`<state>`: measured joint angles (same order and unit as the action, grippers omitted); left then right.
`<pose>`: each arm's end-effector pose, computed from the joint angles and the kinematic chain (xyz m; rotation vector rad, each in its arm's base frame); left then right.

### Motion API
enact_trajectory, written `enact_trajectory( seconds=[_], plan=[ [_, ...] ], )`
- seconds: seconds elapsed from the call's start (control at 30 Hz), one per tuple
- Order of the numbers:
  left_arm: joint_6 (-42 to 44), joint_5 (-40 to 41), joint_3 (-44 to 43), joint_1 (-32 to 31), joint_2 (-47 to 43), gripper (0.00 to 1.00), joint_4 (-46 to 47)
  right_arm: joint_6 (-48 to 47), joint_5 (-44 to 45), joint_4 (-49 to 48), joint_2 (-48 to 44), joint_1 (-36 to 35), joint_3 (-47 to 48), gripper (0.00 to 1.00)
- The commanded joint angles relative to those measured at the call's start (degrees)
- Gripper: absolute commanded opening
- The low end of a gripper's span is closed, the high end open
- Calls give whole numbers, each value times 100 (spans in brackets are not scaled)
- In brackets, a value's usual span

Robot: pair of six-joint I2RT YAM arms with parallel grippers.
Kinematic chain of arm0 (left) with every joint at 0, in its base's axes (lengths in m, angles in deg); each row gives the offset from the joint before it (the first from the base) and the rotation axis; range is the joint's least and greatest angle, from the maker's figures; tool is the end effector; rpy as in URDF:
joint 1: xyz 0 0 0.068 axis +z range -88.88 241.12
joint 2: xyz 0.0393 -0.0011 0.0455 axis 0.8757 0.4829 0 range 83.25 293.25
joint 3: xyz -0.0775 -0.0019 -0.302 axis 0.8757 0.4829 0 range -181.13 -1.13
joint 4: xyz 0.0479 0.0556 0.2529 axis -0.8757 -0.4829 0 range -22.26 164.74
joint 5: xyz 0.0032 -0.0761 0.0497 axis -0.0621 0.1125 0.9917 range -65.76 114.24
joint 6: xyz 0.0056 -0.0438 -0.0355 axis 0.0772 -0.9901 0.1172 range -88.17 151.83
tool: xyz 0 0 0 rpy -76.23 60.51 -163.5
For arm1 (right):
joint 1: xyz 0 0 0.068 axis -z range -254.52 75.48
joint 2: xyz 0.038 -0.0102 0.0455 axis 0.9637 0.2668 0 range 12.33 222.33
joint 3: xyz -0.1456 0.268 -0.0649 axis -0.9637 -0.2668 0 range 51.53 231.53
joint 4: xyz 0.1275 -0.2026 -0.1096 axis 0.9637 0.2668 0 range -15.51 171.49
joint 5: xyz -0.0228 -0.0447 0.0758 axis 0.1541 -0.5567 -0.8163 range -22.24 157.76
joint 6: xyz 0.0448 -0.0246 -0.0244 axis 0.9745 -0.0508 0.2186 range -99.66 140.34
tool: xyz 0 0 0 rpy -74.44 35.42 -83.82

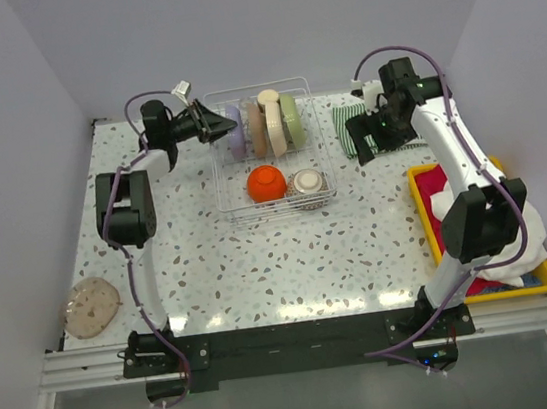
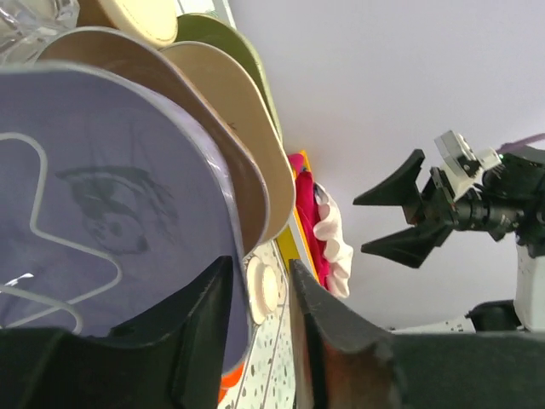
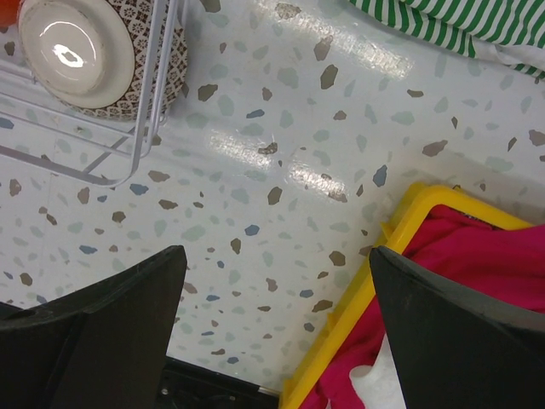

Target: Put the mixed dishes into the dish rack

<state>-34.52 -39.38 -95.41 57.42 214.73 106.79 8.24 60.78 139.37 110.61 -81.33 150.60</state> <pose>0.5422 -0.0707 0.2316 -0.0608 1.9662 -1.7668 0.3563 0.0473 0.3759 -0.4775 2.6390 0.1348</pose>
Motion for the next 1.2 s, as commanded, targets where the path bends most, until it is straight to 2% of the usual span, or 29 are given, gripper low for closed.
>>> enact_trajectory(
  seconds=[0.0,0.03,0.1,0.2,0.23,0.3,0.33,0.37,0.4,0.5,0.6,0.77,0.97,1.07,1.1,1.17],
  plan=[
    [412,604,-257,-244,-430,42,-595,-65,-5,24,7,-75,157,93],
    [421,639,-292,-280,-517,47,-612,-73,-5,51,7,-84,157,93],
    [578,727,-354,-341,-640,50,-700,-91,-5,77,-37,-93,131,93],
    [1201,912,-564,-315,-904,56,-1471,-91,-5,68,-98,-119,43,93],
    [1438,973,-643,-280,-1035,58,-2161,-91,-13,60,-125,-119,8,93],
    [2220,1201,-819,-114,-1177,60,-2850,-91,-31,60,-142,-136,-1,93],
    [2544,1324,-907,-61,-1299,64,-3846,-91,-40,68,-142,-128,-1,93],
    [3209,1560,-1030,53,-1361,66,-4282,-82,-49,68,-134,-136,7,93],
    [3520,1641,-1066,106,-1449,70,-4948,-82,-66,68,-134,-137,7,93],
    [4497,1826,-1031,247,-1511,71,-5943,-38,-189,16,-107,-137,-62,93],
    [5017,1809,-751,274,-1564,72,-6281,6,-338,-37,-55,-137,-89,93],
    [5167,1756,-100,256,-1775,73,-5956,23,-435,-64,-133,-137,-80,93],
    [5509,1905,-81,203,-2126,75,-5833,-12,-427,-142,-643,-145,-475,93],
    [6281,2220,-678,221,-2223,75,-6621,-21,-453,-160,-915,-137,-704,93],
    [6553,2370,-827,221,-2284,75,-7199,-21,-523,-169,-994,-145,-748,93],
    [7493,2818,-1223,247,-2372,75,-7860,-21,-620,-186,-1030,-145,-818,93]
  ],
)
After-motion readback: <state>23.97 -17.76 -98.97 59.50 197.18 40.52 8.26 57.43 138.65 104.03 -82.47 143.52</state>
